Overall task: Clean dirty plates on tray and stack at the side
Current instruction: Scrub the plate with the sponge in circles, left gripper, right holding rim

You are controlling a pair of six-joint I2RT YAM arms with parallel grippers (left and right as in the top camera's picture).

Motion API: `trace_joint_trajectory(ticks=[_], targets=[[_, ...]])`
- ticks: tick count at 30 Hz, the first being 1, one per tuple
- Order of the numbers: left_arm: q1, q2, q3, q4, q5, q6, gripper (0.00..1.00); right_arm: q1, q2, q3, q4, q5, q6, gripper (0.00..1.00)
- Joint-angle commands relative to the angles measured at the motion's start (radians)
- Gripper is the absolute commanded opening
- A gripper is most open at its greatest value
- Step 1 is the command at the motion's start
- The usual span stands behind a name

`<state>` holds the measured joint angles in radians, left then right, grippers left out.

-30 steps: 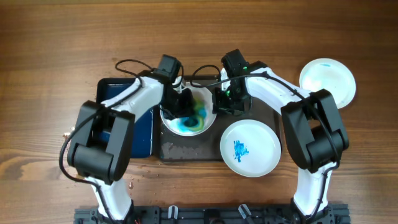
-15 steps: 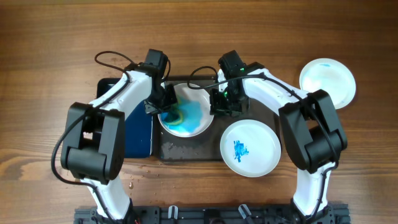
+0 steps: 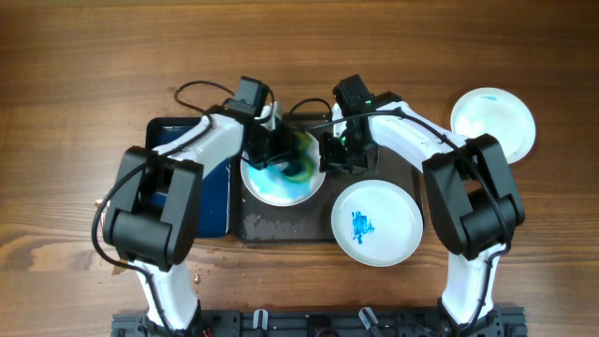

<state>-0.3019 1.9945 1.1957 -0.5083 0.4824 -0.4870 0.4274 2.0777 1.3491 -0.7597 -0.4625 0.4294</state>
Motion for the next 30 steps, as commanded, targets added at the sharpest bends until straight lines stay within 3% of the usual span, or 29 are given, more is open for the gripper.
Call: trace_joint_trajectory(ticks=[1, 4, 8, 13, 16, 19, 24, 28, 30], targets=[[0.091, 0.024, -0.014, -0.087, -0.369, -0.028, 0.04, 0.003, 0.045, -0.016, -0.011, 0.082, -0.010, 0.05], [0.097, 0.024, -0.014, -0.200, -0.562, -0.097, 0.04, 0.003, 0.045, -0.016, -0.008, 0.082, -0.010, 0.05], [0.088, 0.023, -0.014, -0.344, -0.570, -0.151, 0.04, 0.003, 0.045, -0.016, -0.023, 0.082, 0.010, 0.05], [0.040, 0.024, -0.014, -0.438, -0.523, -0.120, 0.04, 0.003, 0.045, -0.016, -0.028, 0.074, 0.042, 0.05], [0.033, 0.024, -0.014, -0.388, -0.206, 0.077, 0.04, 0.003, 0.045, -0.016, -0.026, 0.074, 0.042, 0.05], [0.022, 0.024, -0.014, -0.304, -0.013, 0.118, 0.04, 0.003, 0.045, -0.016, -0.026, 0.074, 0.029, 0.05], [0.002, 0.024, -0.014, -0.071, 0.068, 0.097, 0.04, 0.003, 0.045, -0.016, -0.026, 0.074, 0.021, 0.05], [0.003, 0.024, -0.014, 0.007, 0.066, 0.060, 0.04, 0.003, 0.045, -0.016, -0.026, 0.074, 0.021, 0.05], [0.005, 0.023, -0.013, -0.005, -0.009, 0.053, 0.04, 0.003, 0.045, -0.016, -0.027, 0.074, 0.018, 0.05]])
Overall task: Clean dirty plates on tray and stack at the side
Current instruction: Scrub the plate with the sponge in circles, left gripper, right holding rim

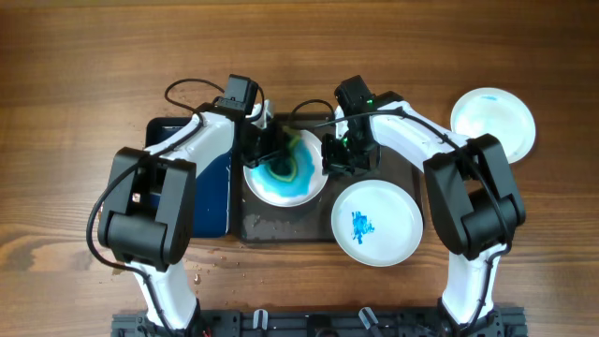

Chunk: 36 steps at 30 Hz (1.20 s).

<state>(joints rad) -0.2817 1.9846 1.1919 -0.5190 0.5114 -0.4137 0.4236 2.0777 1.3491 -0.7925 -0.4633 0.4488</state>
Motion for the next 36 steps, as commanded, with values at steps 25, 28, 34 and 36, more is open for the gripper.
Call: trace_joint_trajectory(ticks=[25, 28, 34, 36], targets=[[-0.082, 0.031, -0.010, -0.161, 0.043, -0.040, 0.04, 0.002, 0.045, -0.016, -0.033, 0.127, -0.031, 0.05], [-0.075, 0.031, -0.010, -0.088, 0.012, -0.073, 0.04, 0.002, 0.045, -0.016, -0.033, 0.127, -0.030, 0.05], [-0.057, 0.031, -0.010, -0.175, -0.304, -0.109, 0.04, 0.002, 0.045, -0.016, -0.035, 0.127, -0.024, 0.04], [-0.055, 0.031, -0.010, -0.212, -0.398, -0.126, 0.04, 0.002, 0.045, -0.016, -0.034, 0.127, -0.023, 0.05]])
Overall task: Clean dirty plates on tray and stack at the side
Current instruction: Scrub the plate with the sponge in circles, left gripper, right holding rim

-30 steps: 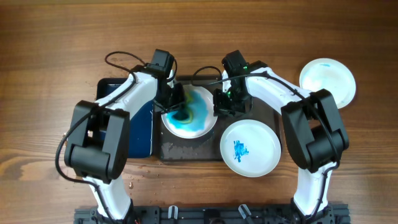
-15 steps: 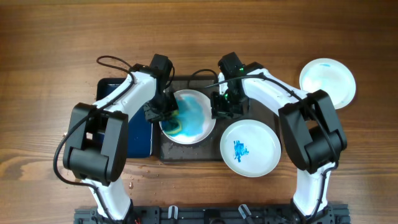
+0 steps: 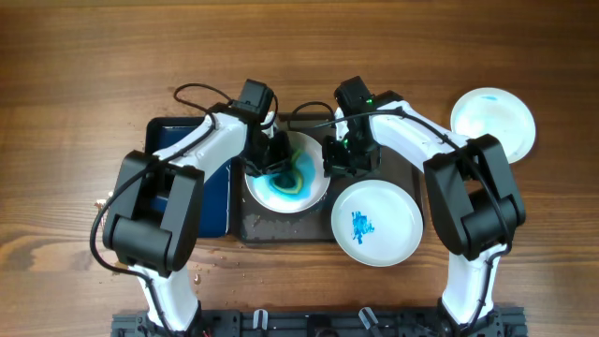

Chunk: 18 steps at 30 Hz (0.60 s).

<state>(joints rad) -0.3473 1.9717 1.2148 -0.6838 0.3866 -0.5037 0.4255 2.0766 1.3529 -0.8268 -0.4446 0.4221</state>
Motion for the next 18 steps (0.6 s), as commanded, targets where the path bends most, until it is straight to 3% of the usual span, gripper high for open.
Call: trace_joint_trajectory(ticks=[1, 6, 11, 18], targets=[[0.010, 0.044, -0.033, -0.061, -0.297, -0.037, 0.04, 0.000, 0.046, -0.020, 0.000, 0.109, 0.003, 0.05], [0.010, 0.044, -0.032, -0.153, -0.407, -0.085, 0.04, 0.000, 0.046, -0.020, 0.003, 0.109, 0.004, 0.05], [0.010, 0.044, -0.029, -0.230, -0.636, -0.244, 0.04, 0.000, 0.046, -0.020, 0.003, 0.109, 0.000, 0.05], [-0.013, -0.028, 0.045, -0.253, -0.460, -0.155, 0.04, 0.000, 0.046, -0.020, 0.003, 0.108, -0.001, 0.05]])
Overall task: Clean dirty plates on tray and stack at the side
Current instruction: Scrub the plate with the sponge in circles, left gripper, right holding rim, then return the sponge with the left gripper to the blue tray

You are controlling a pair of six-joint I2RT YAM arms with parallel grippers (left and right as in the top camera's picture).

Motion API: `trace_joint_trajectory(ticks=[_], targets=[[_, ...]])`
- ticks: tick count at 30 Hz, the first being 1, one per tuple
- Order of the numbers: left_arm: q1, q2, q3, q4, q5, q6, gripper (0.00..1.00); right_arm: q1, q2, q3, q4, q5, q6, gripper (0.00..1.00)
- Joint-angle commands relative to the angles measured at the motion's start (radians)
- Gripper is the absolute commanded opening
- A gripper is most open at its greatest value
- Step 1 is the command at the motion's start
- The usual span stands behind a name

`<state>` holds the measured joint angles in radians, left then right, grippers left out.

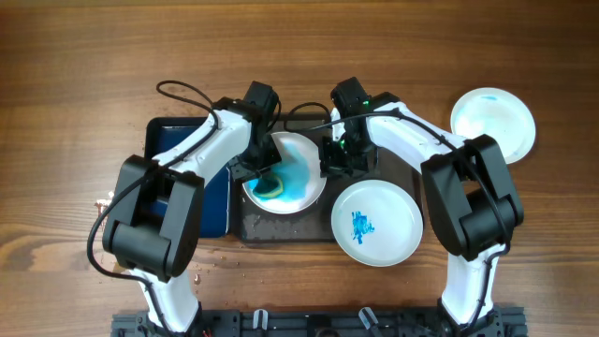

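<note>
A white plate (298,161) smeared with blue lies on the dark tray (281,227). My left gripper (263,174) is down in the plate's near-left part, shut on a yellow-green sponge (272,185) that presses on the plate. At the plate's right rim sits my right gripper (333,159), which seems shut on that rim. A second white plate (377,222) with a blue stain rests on the tray's near-right corner. Off the tray, a white plate (493,122) with only a faint blue tint lies on the table at the far right.
A dark blue flat tray or mat (208,192) lies against the dark tray's left side, partly under my left arm. Black cables (187,89) loop over the table behind the left arm. Bare wooden table (75,140) surrounds everything.
The left gripper and sponge have shifted from the plate's middle to its near-left part. The blue smear now covers more of the plate. The right gripper has stayed put.
The left gripper held the sponge on the blue-stained plate at each moment, first toward its far right, then at its middle, now at the near left. The blue ring has spread into a wide wash. My right gripper stayed at the plate's right rim throughout.
</note>
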<state>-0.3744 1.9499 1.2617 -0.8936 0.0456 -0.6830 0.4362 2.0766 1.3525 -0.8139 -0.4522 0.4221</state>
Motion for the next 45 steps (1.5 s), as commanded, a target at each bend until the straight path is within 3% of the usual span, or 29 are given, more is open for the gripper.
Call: trace_joint_trajectory(ticks=[1, 7, 11, 18, 25, 26, 27, 28, 31, 35, 36, 39, 45], targets=[[0.011, -0.041, 0.026, -0.065, -0.092, 0.024, 0.04, -0.010, 0.046, -0.019, -0.010, 0.116, -0.001, 0.05], [0.012, -0.250, 0.102, -0.119, 0.056, 0.075, 0.04, -0.010, 0.046, -0.019, -0.010, 0.116, -0.002, 0.05], [0.068, -0.301, 0.102, -0.203, -0.105, 0.076, 0.04, -0.010, 0.046, -0.019, -0.010, 0.116, -0.004, 0.05], [0.316, -0.220, 0.096, -0.278, -0.186, 0.136, 0.04, -0.010, 0.046, -0.019, 0.018, 0.112, -0.079, 0.04], [0.335, -0.004, 0.096, -0.239, -0.185, 0.182, 0.04, -0.010, 0.046, -0.019, 0.050, 0.085, -0.101, 0.04], [0.335, 0.018, 0.096, -0.236, -0.185, 0.182, 0.10, -0.010, 0.046, -0.019, 0.046, 0.086, -0.105, 0.04], [0.335, 0.027, 0.096, -0.236, -0.185, 0.182, 0.44, -0.010, 0.046, -0.019, 0.044, 0.086, -0.108, 0.05], [0.335, 0.027, 0.096, -0.235, -0.185, 0.182, 0.60, -0.010, 0.046, -0.019, 0.043, 0.086, -0.108, 0.04], [0.335, 0.016, 0.097, -0.246, -0.165, 0.182, 0.76, -0.010, 0.046, -0.018, 0.051, 0.085, -0.117, 0.04], [0.330, -0.152, 0.124, -0.301, -0.146, 0.181, 0.82, -0.010, 0.031, -0.008, 0.062, 0.059, -0.177, 0.05], [0.330, -0.240, 0.124, -0.312, -0.116, 0.181, 0.92, -0.010, 0.018, 0.005, 0.061, 0.059, -0.188, 0.04], [0.330, -0.437, 0.124, -0.328, -0.113, 0.181, 1.00, -0.010, -0.040, 0.031, 0.055, 0.041, -0.210, 0.04], [0.334, -0.572, 0.124, -0.349, -0.114, 0.181, 1.00, -0.010, -0.182, 0.038, 0.013, -0.058, -0.266, 0.05]])
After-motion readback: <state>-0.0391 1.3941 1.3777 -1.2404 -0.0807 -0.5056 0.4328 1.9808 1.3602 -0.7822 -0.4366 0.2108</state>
